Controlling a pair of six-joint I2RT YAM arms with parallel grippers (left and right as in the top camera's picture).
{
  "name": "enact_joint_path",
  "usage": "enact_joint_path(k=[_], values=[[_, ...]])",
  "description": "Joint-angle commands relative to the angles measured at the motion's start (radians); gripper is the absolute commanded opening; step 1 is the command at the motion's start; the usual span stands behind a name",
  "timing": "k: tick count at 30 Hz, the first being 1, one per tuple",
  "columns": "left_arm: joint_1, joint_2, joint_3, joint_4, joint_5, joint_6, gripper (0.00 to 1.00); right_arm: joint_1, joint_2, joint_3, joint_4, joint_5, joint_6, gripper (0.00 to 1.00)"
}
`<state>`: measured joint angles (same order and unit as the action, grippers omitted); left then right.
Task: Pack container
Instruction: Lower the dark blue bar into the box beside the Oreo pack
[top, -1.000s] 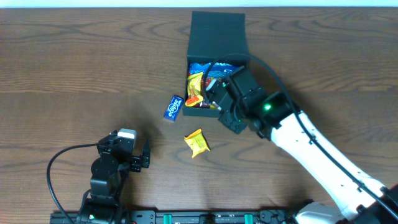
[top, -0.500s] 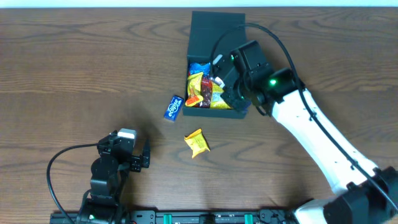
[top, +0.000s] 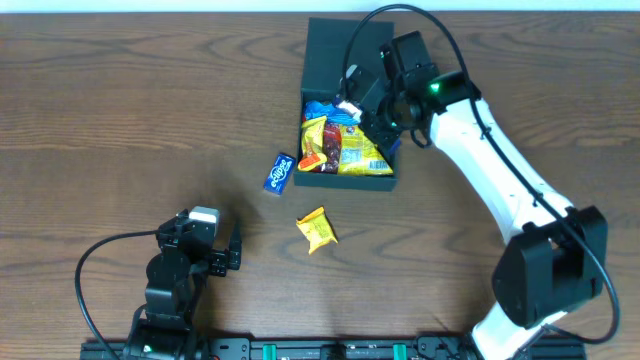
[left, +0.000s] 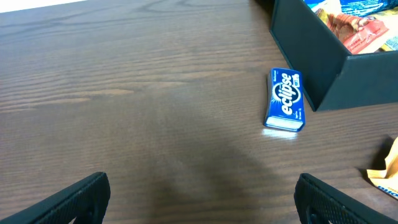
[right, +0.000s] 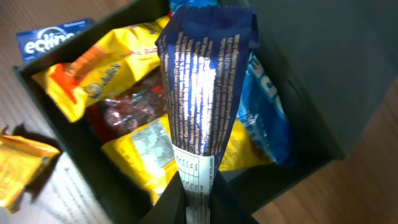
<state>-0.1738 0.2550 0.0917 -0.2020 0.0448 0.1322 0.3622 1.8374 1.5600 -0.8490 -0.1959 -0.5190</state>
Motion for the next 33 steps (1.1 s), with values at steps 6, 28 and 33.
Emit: enact_joint_path(k=[6,28,33], values=[[0.003,-0.008,-0.029,-0.008,-0.011,0.010,0.95,-0.042,-0.002,0.048,-0.005,-0.113,-0.111,0.17],[0.003,-0.008,-0.029,-0.008,-0.011,0.010,0.95,-0.082,0.137,0.048,0.117,-0.230,-0.481,0.10],[0.003,-0.008,-0.029,-0.008,-0.011,0.010,0.95,-0.082,0.157,0.048,0.121,-0.251,-0.507,0.13]])
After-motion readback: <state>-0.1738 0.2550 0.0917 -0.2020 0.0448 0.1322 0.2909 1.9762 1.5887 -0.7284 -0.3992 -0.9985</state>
